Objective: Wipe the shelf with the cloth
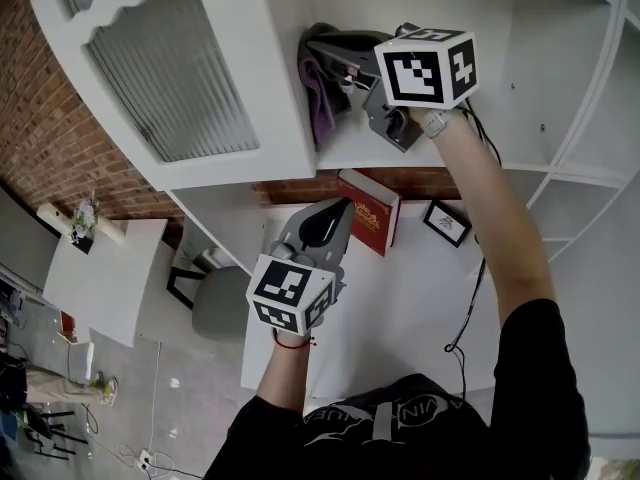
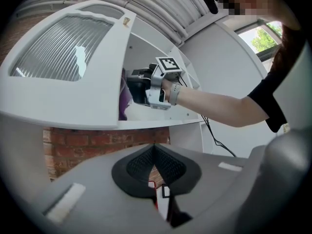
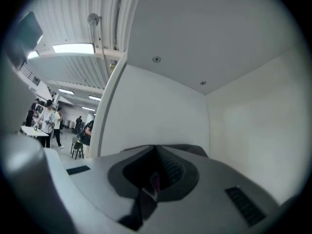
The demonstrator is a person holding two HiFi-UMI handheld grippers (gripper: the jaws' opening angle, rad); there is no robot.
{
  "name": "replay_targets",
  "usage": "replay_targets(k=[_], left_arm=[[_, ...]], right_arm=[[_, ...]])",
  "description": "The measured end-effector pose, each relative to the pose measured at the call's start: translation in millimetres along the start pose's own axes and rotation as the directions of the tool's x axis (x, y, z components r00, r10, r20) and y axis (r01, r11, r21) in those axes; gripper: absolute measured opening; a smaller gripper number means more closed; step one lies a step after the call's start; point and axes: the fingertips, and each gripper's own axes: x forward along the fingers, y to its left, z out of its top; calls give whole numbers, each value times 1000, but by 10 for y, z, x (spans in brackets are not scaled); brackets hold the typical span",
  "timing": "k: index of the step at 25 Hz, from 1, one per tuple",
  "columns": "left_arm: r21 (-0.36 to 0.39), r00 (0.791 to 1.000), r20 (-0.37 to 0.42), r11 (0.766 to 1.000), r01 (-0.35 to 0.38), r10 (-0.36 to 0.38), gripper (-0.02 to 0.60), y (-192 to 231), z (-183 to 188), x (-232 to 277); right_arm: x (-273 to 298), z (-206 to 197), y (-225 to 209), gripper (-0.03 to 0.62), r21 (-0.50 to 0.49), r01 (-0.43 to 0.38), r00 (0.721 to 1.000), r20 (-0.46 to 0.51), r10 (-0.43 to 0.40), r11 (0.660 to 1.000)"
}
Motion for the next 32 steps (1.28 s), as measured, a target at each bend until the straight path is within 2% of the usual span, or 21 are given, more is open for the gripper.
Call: replay_targets(k=[3, 5, 9, 12, 15, 18, 20, 25, 29, 32], left_arm=[[3, 1000, 8, 1000, 18, -18, 11, -57, 34, 46], [-1, 999, 10, 1000, 30, -30, 11, -89, 44, 73], [-8, 999, 15, 999, 42, -42, 11, -129, 45, 101], [-10, 999, 19, 999, 44, -44, 11, -135, 55, 114], [-14, 999, 23, 999, 42, -41, 11, -117, 65, 113], [-21, 999, 24, 999, 31, -31, 11, -87, 43, 90], [-28, 999, 22, 999, 24, -23, 11, -58, 18, 73], [-41, 1000, 12, 999, 19, -19, 11, -37, -39, 80], [-33, 1000, 10, 999, 24, -24, 11, -39, -35, 92], [-2, 999, 5, 999, 38, -38, 11, -99, -24, 133]], right_arm=[[11, -253, 80, 20, -92, -17, 993, -116, 6, 996], [12, -490, 118, 20, -180, -36, 971, -238, -8, 983], [21, -971, 179, 20, -352, -128, 874, -482, -63, 927], [23, -1204, 209, 20, -412, -214, 790, -606, -91, 885], [31, -1304, 196, 20, -400, -260, 715, -691, -103, 879], [14, -1327, 178, 18, -388, -271, 657, -744, -125, 881], [-7, -1341, 168, 18, -385, -269, 639, -757, -135, 883], [-184, -1342, 42, 18, -325, -218, 622, -773, -125, 920], [-356, -1330, -60, 18, -316, -167, 615, -774, -152, 934], [-545, -1335, -165, 18, -312, -122, 584, -790, -186, 942]])
